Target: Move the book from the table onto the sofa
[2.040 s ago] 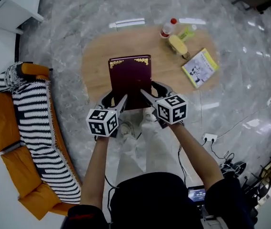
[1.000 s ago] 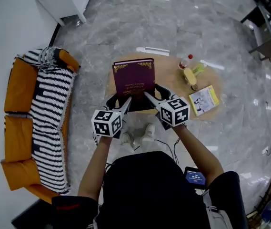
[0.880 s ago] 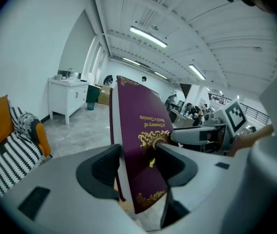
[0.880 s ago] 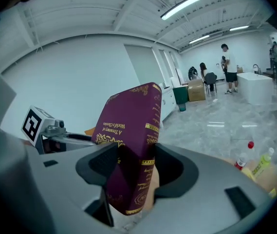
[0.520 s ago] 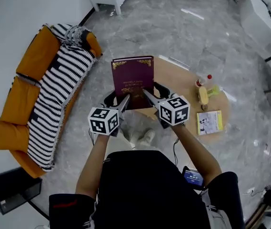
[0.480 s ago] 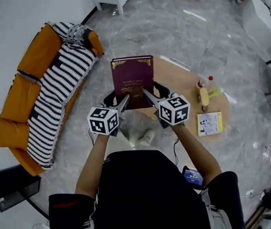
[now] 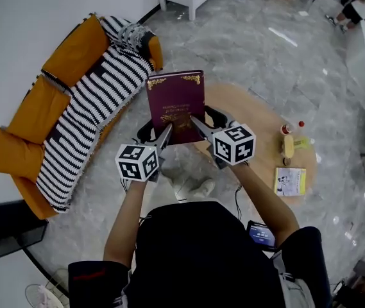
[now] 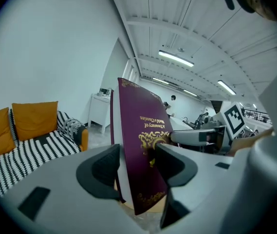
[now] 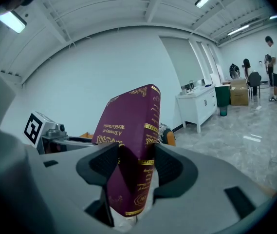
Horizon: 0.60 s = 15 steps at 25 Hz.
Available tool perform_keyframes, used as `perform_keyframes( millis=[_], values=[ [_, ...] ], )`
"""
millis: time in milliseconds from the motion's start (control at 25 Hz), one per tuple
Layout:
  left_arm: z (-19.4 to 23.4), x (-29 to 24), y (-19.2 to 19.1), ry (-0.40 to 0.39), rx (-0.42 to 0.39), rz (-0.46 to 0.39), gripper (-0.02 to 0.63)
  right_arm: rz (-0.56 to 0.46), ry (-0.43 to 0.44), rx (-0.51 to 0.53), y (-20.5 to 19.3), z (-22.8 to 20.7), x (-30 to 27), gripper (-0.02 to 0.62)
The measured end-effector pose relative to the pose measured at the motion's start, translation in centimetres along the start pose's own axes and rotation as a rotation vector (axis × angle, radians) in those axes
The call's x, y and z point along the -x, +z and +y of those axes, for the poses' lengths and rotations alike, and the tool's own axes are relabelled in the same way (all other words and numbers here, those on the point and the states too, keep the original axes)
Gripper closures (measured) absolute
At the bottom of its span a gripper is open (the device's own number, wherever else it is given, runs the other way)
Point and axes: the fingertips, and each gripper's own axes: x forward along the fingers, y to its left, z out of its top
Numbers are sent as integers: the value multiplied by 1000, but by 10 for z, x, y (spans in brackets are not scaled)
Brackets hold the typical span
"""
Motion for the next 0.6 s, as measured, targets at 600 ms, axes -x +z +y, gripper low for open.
perform_keyframes(
  millis=[600],
  values=[
    [147, 50, 47, 78, 52, -65, 365, 21, 82, 25, 45, 81, -138, 351]
  ],
)
